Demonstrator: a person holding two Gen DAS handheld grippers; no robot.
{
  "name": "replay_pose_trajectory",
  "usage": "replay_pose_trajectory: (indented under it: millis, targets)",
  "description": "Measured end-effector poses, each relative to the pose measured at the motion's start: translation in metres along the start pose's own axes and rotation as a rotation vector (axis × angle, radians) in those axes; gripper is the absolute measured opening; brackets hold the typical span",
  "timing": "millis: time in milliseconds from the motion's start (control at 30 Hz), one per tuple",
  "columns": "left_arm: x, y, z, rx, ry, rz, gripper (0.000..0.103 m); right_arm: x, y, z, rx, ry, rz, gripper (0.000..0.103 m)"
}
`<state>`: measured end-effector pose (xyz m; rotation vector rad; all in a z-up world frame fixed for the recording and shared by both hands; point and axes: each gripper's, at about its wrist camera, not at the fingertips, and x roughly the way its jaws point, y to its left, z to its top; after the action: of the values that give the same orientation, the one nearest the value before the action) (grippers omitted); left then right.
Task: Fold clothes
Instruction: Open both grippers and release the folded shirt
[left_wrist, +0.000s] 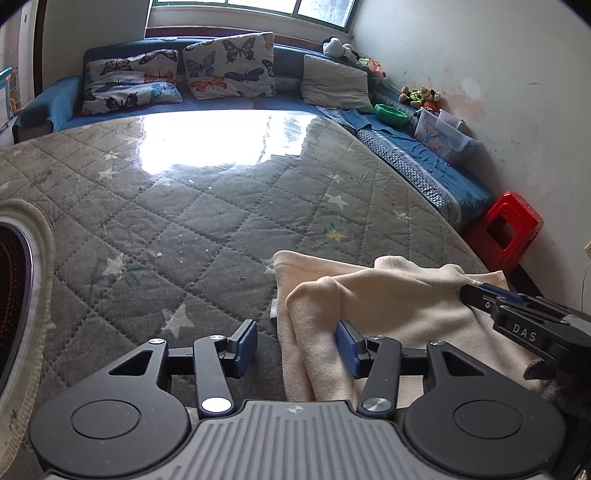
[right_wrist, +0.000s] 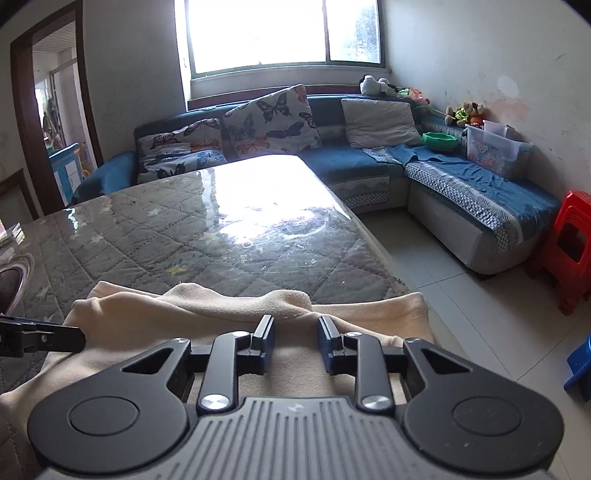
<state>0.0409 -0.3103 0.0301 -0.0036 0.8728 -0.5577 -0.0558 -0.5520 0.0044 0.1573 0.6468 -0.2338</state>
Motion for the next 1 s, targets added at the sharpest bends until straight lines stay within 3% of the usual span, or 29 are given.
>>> replay_pose_trajectory:
  millis: [233,433,767,1000]
  targets:
    - [-0.022,-0.012,-0.012,0.059,-0.056,0.02,0.054,-0.039,0.025,-0.009,-0.066,-0.049,0.066,0.037]
    - [-0.036,-0.019,-0.033,0.094,-0.08,0.048,0.057,-0.057,0.048,-0.033,-0.112,-0.032,0.109,0.044]
    - [-0.047,-0.021,-0.057,0.135,-0.094,0.069,0.06,-0.092,0.056,-0.065,-0.136,-0.033,0.075,0.051]
    - [-0.052,-0.015,-0.064,0.141,-0.094,0.068,0.064,-0.11,0.046,-0.067,-0.069,-0.062,0.032,0.052]
